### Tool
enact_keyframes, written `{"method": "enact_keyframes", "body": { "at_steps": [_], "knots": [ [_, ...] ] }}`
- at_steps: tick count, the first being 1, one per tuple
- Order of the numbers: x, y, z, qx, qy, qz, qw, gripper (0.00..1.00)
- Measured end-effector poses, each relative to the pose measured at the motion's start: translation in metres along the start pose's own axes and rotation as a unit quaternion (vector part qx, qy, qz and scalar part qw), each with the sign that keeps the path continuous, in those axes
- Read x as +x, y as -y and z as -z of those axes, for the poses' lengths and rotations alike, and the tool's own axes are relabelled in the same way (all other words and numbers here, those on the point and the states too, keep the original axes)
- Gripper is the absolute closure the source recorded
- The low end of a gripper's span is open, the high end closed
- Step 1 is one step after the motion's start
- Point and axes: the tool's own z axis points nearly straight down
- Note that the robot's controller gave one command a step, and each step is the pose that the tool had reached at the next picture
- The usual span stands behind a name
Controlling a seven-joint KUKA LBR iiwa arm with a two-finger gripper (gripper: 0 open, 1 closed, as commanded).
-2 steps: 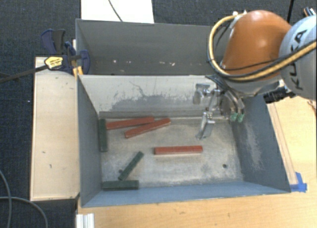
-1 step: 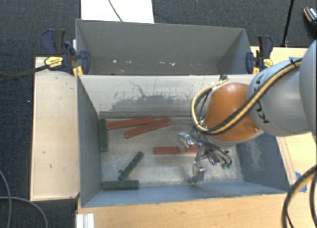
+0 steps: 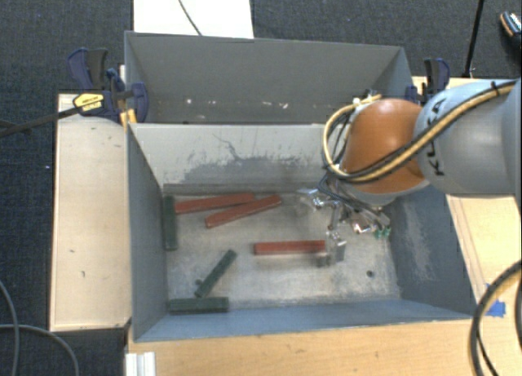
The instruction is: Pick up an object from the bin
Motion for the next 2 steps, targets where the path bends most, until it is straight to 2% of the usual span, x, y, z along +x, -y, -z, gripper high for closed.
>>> {"method": "enact_keyframes", "body": {
  "at_steps": [1,2],
  "knots": [
    [0.001,-0.002,0.000,-0.001,-0.0016,-0.001,1.0000,1.00],
    [-0.004,0.012,0.123,0.001,0.0019,-0.020,0.9998,1.00]
  ]
}}
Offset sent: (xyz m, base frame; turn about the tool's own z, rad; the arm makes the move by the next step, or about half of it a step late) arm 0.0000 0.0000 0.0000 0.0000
